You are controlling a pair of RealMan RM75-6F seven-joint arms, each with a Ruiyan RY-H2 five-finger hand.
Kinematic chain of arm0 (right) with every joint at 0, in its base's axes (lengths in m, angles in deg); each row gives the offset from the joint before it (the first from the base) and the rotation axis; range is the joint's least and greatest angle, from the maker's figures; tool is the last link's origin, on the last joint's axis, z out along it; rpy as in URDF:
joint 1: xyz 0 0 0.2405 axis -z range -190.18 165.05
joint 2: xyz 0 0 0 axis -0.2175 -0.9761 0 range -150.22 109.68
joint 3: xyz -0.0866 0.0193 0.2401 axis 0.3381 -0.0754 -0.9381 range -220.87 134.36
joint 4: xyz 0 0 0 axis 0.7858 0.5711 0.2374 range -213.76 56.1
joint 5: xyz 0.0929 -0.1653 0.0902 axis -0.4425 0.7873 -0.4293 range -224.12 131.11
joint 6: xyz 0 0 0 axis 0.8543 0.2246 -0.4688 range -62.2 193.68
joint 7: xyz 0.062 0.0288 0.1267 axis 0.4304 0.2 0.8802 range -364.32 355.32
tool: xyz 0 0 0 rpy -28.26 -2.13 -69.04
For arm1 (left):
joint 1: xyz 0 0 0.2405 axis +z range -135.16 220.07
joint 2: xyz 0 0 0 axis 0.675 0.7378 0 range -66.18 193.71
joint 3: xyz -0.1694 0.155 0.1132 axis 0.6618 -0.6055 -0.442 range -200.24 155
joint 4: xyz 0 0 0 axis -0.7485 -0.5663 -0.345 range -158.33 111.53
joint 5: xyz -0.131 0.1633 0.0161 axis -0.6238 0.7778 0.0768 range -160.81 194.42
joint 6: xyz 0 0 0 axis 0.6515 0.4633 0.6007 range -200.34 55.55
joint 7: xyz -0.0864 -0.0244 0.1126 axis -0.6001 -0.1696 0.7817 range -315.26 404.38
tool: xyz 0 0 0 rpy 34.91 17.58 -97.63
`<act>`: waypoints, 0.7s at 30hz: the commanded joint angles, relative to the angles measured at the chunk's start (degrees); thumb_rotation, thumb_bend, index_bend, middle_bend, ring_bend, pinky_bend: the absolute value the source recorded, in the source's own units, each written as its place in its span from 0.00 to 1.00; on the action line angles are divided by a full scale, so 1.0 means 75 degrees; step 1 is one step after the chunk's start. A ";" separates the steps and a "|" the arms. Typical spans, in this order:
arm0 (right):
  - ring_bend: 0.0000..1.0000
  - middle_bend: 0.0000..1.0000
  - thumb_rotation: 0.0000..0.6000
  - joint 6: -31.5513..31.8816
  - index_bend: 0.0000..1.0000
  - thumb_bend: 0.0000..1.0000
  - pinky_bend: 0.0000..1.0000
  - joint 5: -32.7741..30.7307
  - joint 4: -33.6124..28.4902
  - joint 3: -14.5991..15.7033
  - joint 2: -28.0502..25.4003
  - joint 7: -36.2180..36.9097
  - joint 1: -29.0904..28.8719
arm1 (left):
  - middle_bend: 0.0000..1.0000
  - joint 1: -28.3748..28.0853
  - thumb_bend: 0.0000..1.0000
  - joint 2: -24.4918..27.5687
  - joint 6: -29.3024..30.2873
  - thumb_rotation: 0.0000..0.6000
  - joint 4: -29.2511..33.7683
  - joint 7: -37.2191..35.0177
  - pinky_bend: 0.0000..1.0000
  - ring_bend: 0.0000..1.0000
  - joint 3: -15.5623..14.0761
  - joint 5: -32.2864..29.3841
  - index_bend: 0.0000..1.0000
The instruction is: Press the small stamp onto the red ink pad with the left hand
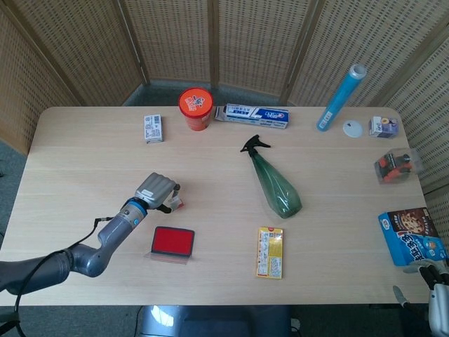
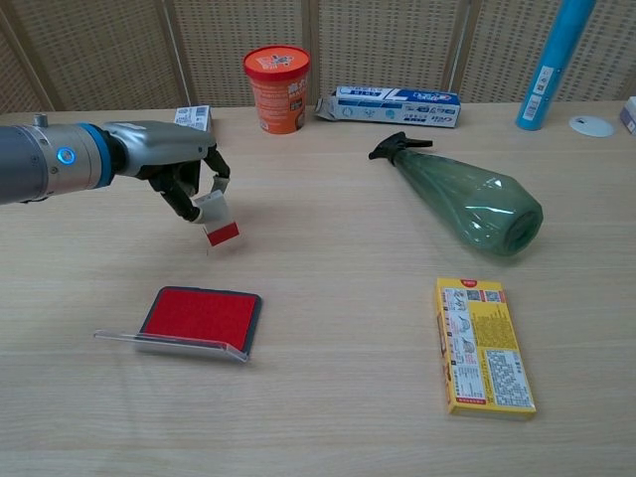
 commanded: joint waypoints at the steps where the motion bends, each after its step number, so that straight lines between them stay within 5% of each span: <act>1: 0.24 0.37 0.99 -0.0053 0.45 0.24 0.06 0.0021 0.0024 0.0000 0.0054 -0.0006 -0.0041 | 1.00 0.0250 0.40 0.0634 0.0401 0.87 0.0942 -0.0294 1.00 1.00 -0.0141 0.0827 0.63; 8: 0.24 0.37 0.99 -0.0099 0.45 0.24 0.06 0.0047 0.0073 -0.0002 0.0125 -0.0001 -0.0084 | 1.00 0.0644 0.40 0.1274 0.0731 0.87 0.1811 -0.0849 1.00 1.00 -0.0644 0.2061 0.63; 21: 0.24 0.37 0.99 -0.0077 0.45 0.24 0.06 0.0055 0.0138 0.0010 0.0153 0.0067 -0.0071 | 1.00 0.0941 0.40 0.1350 0.0654 0.87 0.1856 -0.0930 1.00 1.00 -0.1110 0.2436 0.63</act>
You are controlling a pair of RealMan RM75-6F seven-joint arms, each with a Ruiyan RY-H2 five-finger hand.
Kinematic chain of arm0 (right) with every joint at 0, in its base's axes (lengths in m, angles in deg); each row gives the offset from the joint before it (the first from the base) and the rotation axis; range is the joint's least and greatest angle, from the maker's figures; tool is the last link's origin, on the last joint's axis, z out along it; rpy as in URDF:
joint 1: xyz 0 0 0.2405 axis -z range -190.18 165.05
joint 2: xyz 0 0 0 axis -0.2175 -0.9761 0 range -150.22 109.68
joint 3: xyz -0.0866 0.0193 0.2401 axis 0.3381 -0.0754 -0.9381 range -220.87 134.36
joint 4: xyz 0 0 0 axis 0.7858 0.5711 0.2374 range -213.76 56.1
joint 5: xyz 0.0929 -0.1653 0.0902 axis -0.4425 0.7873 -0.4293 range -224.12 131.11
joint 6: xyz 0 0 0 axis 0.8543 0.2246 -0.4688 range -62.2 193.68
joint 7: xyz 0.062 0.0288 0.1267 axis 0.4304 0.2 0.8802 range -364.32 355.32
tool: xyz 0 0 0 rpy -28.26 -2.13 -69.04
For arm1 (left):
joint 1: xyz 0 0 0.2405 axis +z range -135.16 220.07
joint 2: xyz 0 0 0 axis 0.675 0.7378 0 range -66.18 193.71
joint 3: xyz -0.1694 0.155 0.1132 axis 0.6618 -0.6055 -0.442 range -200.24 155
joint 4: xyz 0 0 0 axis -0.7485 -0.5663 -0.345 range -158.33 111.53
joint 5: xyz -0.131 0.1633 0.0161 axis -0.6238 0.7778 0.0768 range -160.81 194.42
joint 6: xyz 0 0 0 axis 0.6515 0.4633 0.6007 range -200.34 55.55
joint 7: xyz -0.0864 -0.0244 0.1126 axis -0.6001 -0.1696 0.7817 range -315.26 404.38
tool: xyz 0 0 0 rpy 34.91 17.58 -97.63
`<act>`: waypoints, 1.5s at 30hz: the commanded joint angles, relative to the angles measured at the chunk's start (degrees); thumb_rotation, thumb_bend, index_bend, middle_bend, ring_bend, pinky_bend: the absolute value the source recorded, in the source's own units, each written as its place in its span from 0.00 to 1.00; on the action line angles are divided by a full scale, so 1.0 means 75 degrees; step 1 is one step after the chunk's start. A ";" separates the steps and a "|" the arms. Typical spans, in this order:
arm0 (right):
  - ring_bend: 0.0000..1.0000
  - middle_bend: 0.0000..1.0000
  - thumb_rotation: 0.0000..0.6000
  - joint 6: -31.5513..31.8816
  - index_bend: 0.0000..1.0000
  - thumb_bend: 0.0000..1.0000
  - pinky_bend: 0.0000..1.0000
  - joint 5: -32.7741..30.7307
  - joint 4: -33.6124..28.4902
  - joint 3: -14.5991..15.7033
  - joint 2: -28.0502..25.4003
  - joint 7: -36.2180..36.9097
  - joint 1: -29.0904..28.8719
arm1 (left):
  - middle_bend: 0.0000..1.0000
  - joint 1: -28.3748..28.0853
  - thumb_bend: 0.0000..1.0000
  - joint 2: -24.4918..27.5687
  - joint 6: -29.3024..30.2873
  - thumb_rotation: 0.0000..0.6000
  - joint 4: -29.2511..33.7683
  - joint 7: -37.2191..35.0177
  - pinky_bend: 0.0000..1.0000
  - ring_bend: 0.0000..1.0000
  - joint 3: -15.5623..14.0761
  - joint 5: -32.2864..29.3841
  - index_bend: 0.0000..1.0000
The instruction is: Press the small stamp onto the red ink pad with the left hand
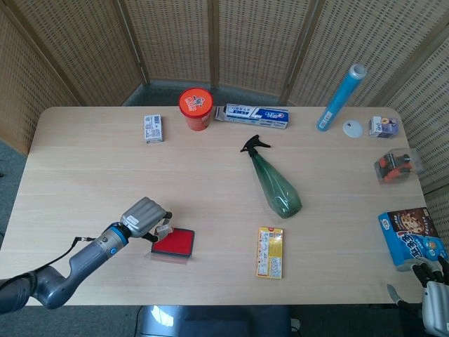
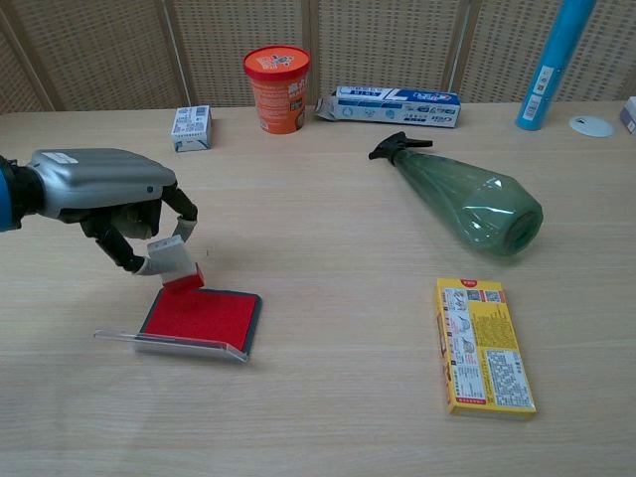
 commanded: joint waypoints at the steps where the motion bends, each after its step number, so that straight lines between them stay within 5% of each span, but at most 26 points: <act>1: 0.24 0.37 0.99 0.0010 0.45 0.24 0.06 0.0002 0.0009 0.0004 0.0001 0.0010 0.0007 | 1.00 0.0028 0.40 -0.0049 -0.0069 0.87 -0.0042 0.0026 1.00 1.00 -0.0050 -0.0002 0.63; 29: 0.25 0.40 0.99 0.0133 0.45 0.24 0.06 0.0003 0.0090 0.0018 -0.0018 0.0149 0.0106 | 1.00 -0.0074 0.40 -0.0831 -0.0554 0.89 -0.0639 0.0788 1.00 1.00 -0.0056 -0.0388 0.63; 45: 0.25 0.40 0.99 0.0241 0.45 0.24 0.06 0.0055 0.0099 0.0011 -0.0042 0.0195 0.0153 | 1.00 -0.0049 0.39 -0.0549 -0.0229 0.90 -0.0314 0.0822 1.00 1.00 0.0164 -0.0400 0.63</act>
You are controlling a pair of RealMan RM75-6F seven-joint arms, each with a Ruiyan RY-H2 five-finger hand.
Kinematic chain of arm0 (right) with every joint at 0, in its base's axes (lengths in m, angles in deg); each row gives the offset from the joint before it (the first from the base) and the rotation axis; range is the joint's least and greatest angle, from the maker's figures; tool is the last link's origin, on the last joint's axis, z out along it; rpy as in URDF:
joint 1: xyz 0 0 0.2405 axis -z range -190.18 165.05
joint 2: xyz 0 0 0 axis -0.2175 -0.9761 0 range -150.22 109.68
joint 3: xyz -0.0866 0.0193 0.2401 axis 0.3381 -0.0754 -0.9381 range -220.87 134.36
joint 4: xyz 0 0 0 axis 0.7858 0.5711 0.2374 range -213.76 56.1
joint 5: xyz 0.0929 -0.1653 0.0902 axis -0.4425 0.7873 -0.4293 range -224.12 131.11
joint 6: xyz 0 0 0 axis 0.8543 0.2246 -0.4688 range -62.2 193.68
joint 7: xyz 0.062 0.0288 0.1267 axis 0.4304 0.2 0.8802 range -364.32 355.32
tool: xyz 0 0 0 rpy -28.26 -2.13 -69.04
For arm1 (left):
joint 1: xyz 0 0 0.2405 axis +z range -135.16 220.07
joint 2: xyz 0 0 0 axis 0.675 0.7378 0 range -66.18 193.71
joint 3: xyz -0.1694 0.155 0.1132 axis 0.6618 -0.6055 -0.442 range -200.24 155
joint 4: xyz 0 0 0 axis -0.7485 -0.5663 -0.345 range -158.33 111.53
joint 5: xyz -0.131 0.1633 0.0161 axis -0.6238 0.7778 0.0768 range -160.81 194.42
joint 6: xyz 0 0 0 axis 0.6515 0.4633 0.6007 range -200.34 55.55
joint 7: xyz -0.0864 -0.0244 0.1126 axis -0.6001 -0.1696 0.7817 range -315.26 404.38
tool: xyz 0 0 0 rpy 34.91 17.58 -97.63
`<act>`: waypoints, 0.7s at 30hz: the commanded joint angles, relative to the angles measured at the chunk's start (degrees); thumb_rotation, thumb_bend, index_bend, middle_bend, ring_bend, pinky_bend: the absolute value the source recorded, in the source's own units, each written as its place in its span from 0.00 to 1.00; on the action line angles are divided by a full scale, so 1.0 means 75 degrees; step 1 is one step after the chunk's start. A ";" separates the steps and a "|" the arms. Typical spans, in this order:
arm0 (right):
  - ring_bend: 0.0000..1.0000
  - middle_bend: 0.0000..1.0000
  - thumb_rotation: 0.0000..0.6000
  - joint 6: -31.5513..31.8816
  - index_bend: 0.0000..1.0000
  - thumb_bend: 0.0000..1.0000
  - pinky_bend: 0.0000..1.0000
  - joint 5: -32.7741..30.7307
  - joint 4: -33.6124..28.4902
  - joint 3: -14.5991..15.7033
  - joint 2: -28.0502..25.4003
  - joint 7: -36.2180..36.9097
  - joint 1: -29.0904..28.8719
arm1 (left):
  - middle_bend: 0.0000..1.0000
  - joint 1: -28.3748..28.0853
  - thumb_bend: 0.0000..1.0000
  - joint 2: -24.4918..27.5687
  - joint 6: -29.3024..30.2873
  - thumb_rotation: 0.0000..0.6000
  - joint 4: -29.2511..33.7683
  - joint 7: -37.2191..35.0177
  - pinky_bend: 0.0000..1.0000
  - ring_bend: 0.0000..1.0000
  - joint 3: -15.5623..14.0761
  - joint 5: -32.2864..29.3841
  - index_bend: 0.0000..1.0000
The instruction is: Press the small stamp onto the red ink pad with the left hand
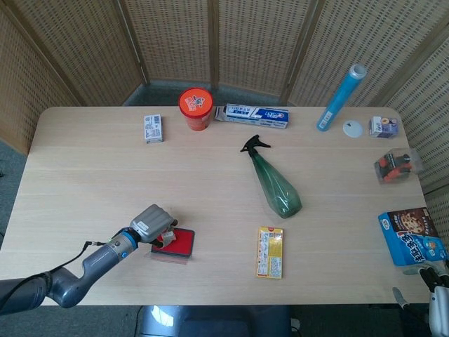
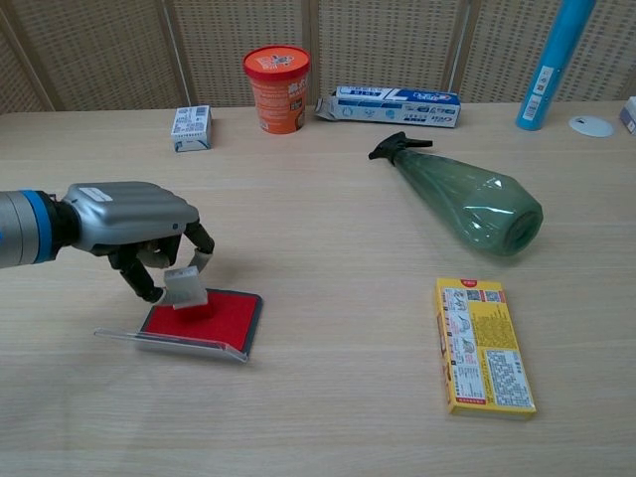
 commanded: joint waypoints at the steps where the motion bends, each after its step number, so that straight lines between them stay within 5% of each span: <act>1: 0.25 0.40 0.99 -0.0001 0.45 0.24 0.06 0.0012 -0.0002 0.0003 0.0001 -0.0003 -0.0004 | 1.00 0.0031 0.39 0.0239 0.0205 0.90 0.0212 -0.0063 1.00 1.00 0.0133 0.0055 0.63; 10: 0.25 0.40 0.99 -0.0079 0.45 0.24 0.06 0.0028 0.0037 0.0007 0.0039 0.0018 -0.0050 | 1.00 0.0079 0.35 0.0718 0.0432 0.88 0.0336 -0.0076 1.00 1.00 0.0368 -0.0180 0.63; 21: 0.25 0.40 0.98 -0.0068 0.45 0.24 0.06 -0.0002 0.0045 0.0002 0.0045 0.0016 -0.0030 | 1.00 -0.0151 0.32 0.0120 -0.0059 0.84 -0.0824 -0.0045 1.00 1.00 0.0575 -0.0950 0.63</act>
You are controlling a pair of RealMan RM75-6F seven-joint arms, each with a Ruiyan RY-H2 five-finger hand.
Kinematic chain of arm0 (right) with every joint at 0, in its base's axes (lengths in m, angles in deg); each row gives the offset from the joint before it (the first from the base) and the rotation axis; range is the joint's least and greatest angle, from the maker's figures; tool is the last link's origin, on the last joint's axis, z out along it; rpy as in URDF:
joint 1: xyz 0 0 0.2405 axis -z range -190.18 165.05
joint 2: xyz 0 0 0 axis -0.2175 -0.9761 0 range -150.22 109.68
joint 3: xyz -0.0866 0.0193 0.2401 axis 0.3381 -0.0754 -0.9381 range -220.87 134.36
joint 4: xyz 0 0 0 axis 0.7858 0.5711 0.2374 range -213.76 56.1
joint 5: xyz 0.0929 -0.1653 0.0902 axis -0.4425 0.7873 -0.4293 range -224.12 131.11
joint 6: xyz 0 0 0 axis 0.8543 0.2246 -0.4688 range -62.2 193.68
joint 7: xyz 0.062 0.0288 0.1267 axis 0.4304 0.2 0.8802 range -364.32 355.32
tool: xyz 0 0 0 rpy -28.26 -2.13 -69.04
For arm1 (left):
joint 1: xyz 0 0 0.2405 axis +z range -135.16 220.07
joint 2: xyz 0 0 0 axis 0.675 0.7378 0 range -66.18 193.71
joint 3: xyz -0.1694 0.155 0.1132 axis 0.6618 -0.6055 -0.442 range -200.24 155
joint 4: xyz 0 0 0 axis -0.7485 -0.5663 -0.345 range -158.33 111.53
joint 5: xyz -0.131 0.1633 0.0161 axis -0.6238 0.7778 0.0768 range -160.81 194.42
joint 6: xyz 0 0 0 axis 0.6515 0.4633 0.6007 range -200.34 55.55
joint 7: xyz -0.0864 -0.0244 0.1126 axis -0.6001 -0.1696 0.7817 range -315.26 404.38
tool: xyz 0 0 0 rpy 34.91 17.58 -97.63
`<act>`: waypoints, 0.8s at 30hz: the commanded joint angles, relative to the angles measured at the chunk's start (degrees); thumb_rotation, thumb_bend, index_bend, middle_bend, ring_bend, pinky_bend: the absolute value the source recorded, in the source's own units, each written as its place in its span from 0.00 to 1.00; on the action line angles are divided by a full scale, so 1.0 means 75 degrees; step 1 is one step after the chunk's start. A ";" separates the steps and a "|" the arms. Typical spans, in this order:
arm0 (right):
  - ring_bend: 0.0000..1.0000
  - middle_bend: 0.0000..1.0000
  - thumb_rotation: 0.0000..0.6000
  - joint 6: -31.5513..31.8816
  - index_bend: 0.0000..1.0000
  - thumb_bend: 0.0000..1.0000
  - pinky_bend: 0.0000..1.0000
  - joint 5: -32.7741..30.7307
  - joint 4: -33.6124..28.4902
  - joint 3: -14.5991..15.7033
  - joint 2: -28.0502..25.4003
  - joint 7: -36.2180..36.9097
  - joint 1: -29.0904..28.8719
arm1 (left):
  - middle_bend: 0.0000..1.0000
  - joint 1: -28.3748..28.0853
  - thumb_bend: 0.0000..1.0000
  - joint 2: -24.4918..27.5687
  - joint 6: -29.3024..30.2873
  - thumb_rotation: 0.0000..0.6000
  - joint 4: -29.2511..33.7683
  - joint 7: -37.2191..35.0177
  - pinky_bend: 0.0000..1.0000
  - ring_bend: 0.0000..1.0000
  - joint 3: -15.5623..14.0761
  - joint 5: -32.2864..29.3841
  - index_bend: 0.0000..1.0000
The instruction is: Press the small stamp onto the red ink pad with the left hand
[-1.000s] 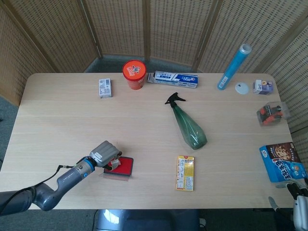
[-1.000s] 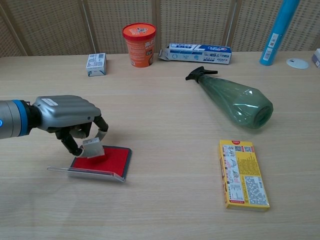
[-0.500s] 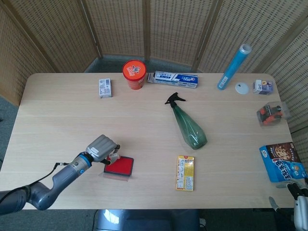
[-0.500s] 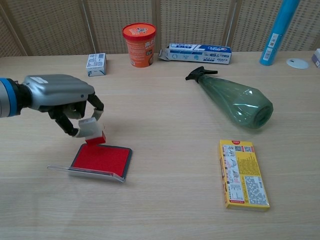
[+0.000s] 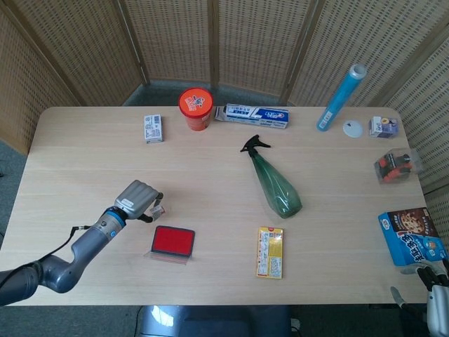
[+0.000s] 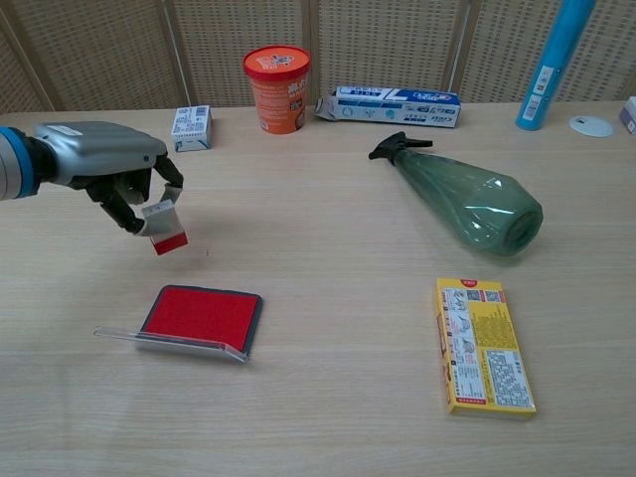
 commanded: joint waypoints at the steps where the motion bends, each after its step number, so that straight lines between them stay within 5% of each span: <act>1: 0.25 0.40 0.98 0.0002 0.45 0.24 0.06 -0.0002 -0.0008 0.0000 0.0001 -0.0015 0.0003 | 1.00 -0.0097 0.32 -0.0249 -0.0172 0.84 -0.0319 0.0022 1.00 1.00 0.0051 -0.0191 0.63; 24: 0.25 0.40 0.99 -0.0061 0.45 0.24 0.06 -0.0071 -0.0038 -0.0030 -0.0012 -0.0066 -0.0011 | 1.00 -0.0118 0.30 -0.0919 -0.0534 0.82 -0.1357 -0.0330 1.00 1.00 0.0015 -0.0395 0.63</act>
